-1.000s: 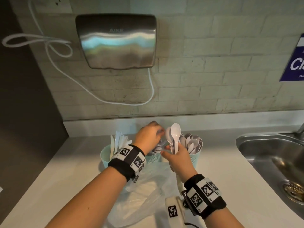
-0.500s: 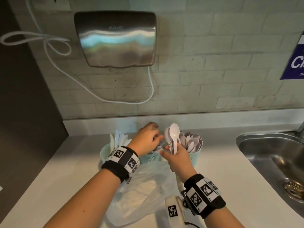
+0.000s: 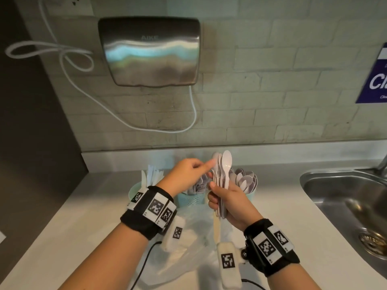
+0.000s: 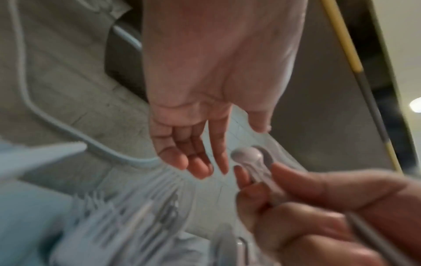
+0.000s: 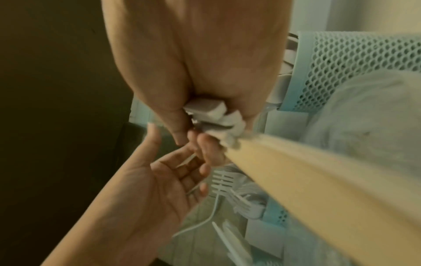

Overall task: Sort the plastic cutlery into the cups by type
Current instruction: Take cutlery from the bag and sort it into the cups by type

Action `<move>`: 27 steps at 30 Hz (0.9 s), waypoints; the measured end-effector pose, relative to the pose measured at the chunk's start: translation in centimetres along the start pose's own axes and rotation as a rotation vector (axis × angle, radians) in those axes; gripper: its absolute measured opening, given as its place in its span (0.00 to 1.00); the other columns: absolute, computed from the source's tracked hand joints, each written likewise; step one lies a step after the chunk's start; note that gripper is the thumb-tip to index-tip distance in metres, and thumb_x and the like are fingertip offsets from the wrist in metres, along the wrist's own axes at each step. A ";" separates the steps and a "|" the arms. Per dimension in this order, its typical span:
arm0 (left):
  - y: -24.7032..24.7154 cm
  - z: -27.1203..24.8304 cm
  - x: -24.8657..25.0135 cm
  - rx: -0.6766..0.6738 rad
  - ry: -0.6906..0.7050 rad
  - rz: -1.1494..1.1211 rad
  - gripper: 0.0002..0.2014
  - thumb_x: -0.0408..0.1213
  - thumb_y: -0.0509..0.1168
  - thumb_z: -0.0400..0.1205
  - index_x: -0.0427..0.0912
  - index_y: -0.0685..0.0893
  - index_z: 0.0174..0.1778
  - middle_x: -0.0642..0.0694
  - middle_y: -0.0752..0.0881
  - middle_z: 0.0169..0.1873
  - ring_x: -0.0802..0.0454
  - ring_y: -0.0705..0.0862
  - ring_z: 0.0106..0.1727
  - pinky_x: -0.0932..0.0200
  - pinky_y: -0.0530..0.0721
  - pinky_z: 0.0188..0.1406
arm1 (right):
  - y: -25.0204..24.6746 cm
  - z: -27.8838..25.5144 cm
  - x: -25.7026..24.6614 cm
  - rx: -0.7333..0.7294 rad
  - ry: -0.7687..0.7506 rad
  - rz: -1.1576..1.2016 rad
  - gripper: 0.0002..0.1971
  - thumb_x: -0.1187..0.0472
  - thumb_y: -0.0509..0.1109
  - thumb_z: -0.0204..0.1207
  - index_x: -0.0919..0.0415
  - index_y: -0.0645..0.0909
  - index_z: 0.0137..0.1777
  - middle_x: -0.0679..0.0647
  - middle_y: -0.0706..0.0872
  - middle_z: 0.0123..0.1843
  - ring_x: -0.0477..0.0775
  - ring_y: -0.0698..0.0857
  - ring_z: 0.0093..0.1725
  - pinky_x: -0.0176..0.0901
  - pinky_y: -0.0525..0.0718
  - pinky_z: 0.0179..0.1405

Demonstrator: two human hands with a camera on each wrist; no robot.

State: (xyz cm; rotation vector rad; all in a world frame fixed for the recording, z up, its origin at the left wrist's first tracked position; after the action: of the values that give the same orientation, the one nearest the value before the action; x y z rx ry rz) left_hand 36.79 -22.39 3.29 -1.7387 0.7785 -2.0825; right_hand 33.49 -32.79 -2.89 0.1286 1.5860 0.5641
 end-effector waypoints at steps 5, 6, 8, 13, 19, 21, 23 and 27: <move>1.9 -1.3 -0.7 -0.108 -0.039 -0.252 0.05 0.44 0.73 0.75 0.49 0.84 0.39 0.56 0.84 0.27 0.62 0.82 0.30 0.65 0.79 0.36 | 1.4 -0.6 0.0 -0.077 0.017 -0.041 0.09 0.73 0.57 0.82 0.68 0.78 0.56 0.55 0.77 0.34 0.48 0.74 0.31 0.36 0.76 0.28; 1.8 -1.5 -0.9 -0.094 -0.049 -0.298 0.04 0.42 0.72 0.76 0.47 0.84 0.40 0.53 0.85 0.28 0.60 0.84 0.31 0.64 0.81 0.36 | 1.4 -0.7 0.1 -0.080 0.024 -0.034 0.08 0.72 0.57 0.82 0.68 0.78 0.54 0.56 0.77 0.34 0.48 0.75 0.31 0.36 0.77 0.29; 1.5 -1.8 -1.2 -0.082 -0.066 -0.390 0.04 0.38 0.70 0.78 0.42 0.85 0.44 0.45 0.85 0.30 0.52 0.84 0.32 0.62 0.84 0.37 | 1.3 -0.9 0.1 -0.076 0.030 -0.023 0.07 0.71 0.58 0.82 0.68 0.79 0.49 0.58 0.78 0.35 0.49 0.77 0.32 0.36 0.79 0.32; 1.0 -2.3 -1.3 -0.032 -0.050 -0.472 0.08 0.37 0.67 0.81 0.37 0.85 0.51 0.42 0.86 0.35 0.55 0.81 0.29 0.60 0.82 0.40 | 1.4 -1.0 0.0 -0.077 0.037 -0.015 0.08 0.67 0.58 0.83 0.71 0.77 0.52 0.59 0.82 0.34 0.51 0.81 0.29 0.38 0.81 0.27; 0.2 -2.6 -1.3 0.071 -0.075 -0.523 0.08 0.39 0.64 0.82 0.37 0.84 0.49 0.40 0.89 0.35 0.50 0.83 0.28 0.58 0.85 0.38 | 1.8 -1.2 0.3 -0.097 0.056 -0.045 0.11 0.63 0.59 0.84 0.70 0.77 0.57 0.58 0.84 0.38 0.51 0.77 0.25 0.38 0.74 0.21; 0.1 -2.7 -1.1 0.086 -0.071 -0.558 0.09 0.40 0.63 0.83 0.39 0.84 0.49 0.41 0.89 0.36 0.50 0.85 0.34 0.60 0.85 0.36 | 2.2 -1.3 0.3 -0.103 0.057 -0.082 0.13 0.61 0.59 0.84 0.71 0.77 0.59 0.57 0.84 0.37 0.50 0.76 0.24 0.37 0.71 0.20; 0.1 -2.7 -0.9 0.060 -0.062 -0.579 0.10 0.42 0.61 0.84 0.39 0.83 0.49 0.40 0.88 0.36 0.49 0.84 0.33 0.60 0.84 0.33 | 2.4 -1.3 0.5 -0.103 0.060 -0.104 0.14 0.60 0.59 0.84 0.71 0.76 0.61 0.57 0.83 0.37 0.49 0.76 0.23 0.37 0.71 0.20; -0.4 -2.6 -0.7 0.108 -0.037 -0.612 0.12 0.44 0.57 0.86 0.39 0.81 0.53 0.42 0.88 0.35 0.52 0.86 0.31 0.58 0.83 0.33 | 2.6 -1.4 0.6 -0.104 0.076 -0.152 0.14 0.55 0.57 0.85 0.66 0.77 0.56 0.55 0.83 0.36 0.48 0.72 0.20 0.35 0.69 0.18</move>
State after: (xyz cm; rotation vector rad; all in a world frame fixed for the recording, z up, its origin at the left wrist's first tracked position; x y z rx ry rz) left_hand 34.46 -21.14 2.73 -2.1334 0.1107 -2.3864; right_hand 31.47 -30.67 -2.34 -0.0921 1.6207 0.5368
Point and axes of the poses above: each hand's wrist, its own z-axis towards the middle knuckle, its own y-axis out of the palm, x = y × z, the point moved 8 cm from there along z, towards the middle knuckle
